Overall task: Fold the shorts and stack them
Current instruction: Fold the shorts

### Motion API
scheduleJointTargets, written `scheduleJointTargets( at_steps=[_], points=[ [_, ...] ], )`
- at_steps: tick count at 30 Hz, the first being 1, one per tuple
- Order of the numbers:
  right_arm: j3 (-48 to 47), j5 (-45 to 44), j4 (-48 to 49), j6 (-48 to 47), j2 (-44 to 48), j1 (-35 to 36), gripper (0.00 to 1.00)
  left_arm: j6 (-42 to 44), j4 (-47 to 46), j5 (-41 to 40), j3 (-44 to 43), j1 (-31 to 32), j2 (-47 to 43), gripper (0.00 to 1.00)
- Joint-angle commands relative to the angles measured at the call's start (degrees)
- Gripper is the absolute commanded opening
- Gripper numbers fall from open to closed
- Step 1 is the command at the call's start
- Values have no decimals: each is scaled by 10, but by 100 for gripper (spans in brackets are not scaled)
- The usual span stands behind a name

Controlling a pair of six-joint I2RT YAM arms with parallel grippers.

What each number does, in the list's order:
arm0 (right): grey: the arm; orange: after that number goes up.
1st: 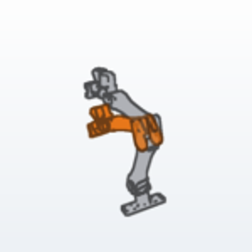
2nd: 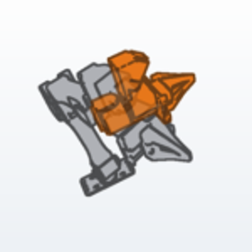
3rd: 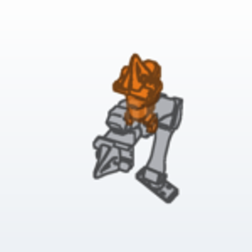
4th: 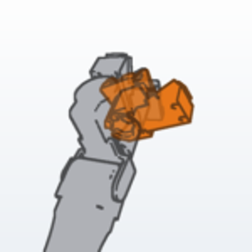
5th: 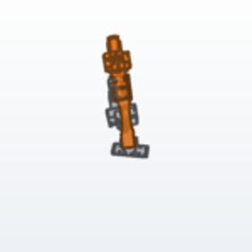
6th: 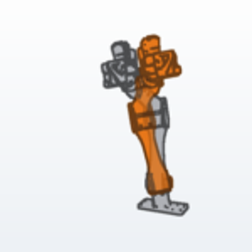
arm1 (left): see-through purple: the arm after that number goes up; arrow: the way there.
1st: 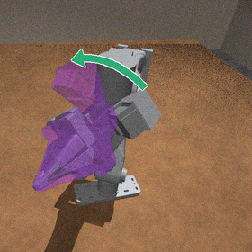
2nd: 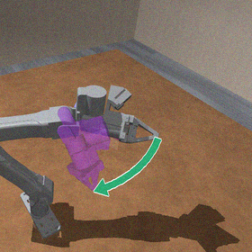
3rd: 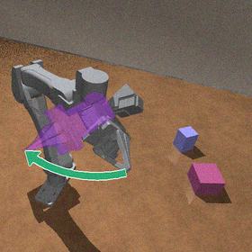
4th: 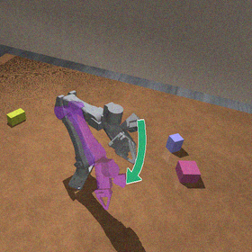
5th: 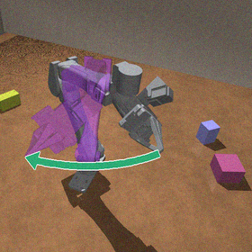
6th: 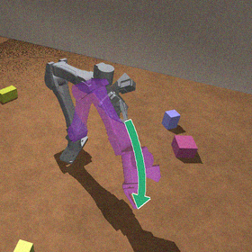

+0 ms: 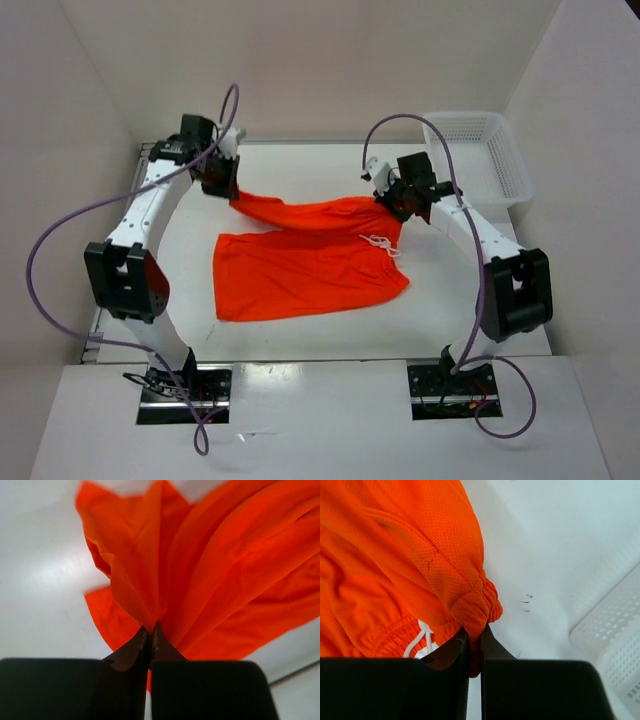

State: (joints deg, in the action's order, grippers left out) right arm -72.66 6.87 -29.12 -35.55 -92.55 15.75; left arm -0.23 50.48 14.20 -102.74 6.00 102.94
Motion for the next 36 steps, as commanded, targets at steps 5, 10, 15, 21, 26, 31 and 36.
scheduleJointTargets(
  at_steps=[5, 10, 15, 21, 26, 31, 36],
  points=[
    [154, 12, -33, -62, 96, 94, 0, 2, 51, -31, 310, 6, -135, 1],
    [221, 7, -28, -69, 109, 114, 10, 2, 40, -31, 420, 6, -176, 12],
    [215, 7, -53, -81, 135, 120, 38, 2, 68, -18, 431, 6, -201, 33],
    [154, 66, -139, -87, 200, 120, 68, 2, 120, 36, 409, -17, -215, 40],
    [148, 60, -78, -39, 160, 151, 67, 2, 63, 36, 424, -24, -176, 43],
    [142, 33, -50, -49, 106, 169, 67, 2, 51, 24, 424, -24, -154, 47],
    [166, 9, -38, -56, 85, 175, 66, 2, 35, 7, 456, -19, -133, 49]
  ],
)
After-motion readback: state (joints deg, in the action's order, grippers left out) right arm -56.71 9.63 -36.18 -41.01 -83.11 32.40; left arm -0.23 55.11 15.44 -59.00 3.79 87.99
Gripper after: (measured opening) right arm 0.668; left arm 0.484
